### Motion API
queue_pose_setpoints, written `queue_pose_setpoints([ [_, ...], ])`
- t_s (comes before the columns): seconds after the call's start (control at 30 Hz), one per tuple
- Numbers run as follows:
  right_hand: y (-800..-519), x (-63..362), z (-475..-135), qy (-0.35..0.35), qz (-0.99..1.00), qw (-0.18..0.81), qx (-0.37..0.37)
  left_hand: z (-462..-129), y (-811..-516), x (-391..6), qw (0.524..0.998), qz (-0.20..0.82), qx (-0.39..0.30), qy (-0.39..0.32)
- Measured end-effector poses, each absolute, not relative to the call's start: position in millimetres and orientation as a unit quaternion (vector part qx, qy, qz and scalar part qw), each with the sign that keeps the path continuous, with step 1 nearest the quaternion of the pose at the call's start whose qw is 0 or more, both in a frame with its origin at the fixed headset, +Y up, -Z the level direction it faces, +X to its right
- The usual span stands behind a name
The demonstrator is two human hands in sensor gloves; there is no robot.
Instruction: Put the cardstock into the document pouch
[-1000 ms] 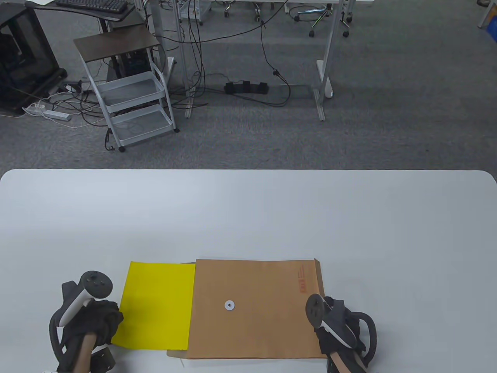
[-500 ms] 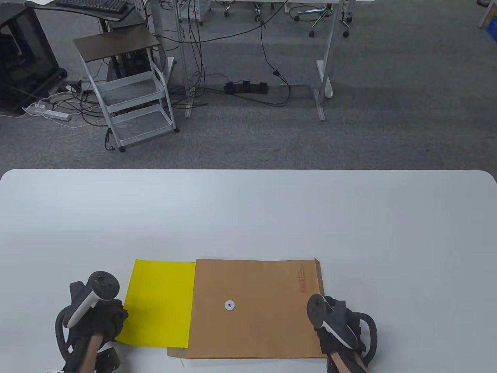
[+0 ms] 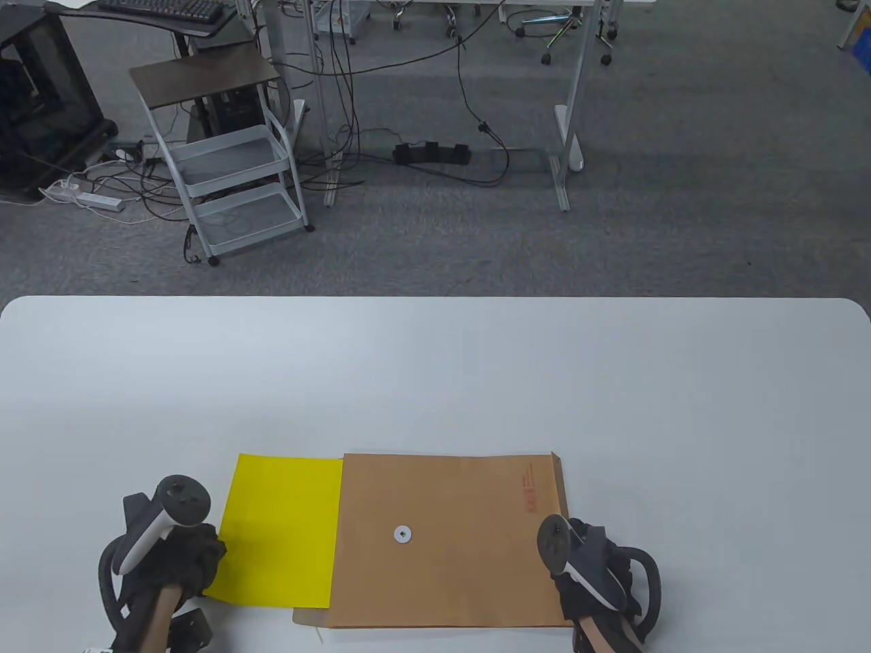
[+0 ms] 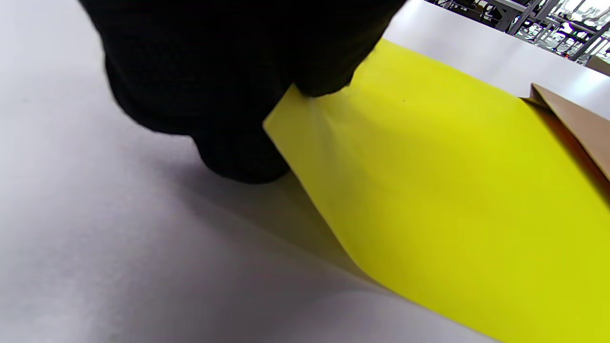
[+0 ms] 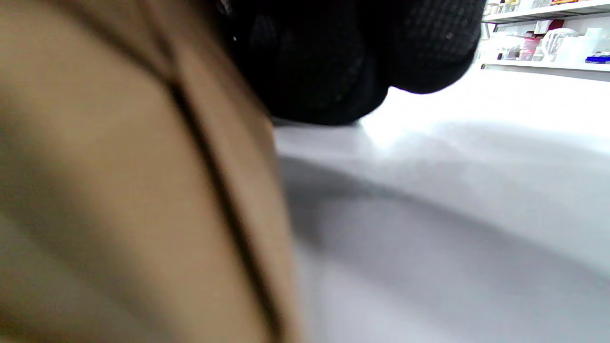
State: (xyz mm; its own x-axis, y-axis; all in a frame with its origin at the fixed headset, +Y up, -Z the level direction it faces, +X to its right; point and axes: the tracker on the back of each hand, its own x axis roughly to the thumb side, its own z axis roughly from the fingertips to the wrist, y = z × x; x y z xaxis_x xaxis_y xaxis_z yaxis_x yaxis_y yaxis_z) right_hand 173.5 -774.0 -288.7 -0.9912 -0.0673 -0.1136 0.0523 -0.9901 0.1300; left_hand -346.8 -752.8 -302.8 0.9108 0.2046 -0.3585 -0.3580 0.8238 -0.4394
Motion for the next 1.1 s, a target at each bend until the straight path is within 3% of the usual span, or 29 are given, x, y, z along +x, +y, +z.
queue_pose_setpoints([
  [0.47, -774.3, 173.2, -289.3, -0.064, -0.996, 0.029, 0.058, -303.9, -759.0, -340.8, 0.924, 0.227, -0.282, 0.121],
  [1.1, -774.3, 172.9, -289.5, -0.066, -0.996, 0.029, 0.058, -304.0, -758.3, -329.4, 0.932, 0.213, -0.275, 0.107],
])
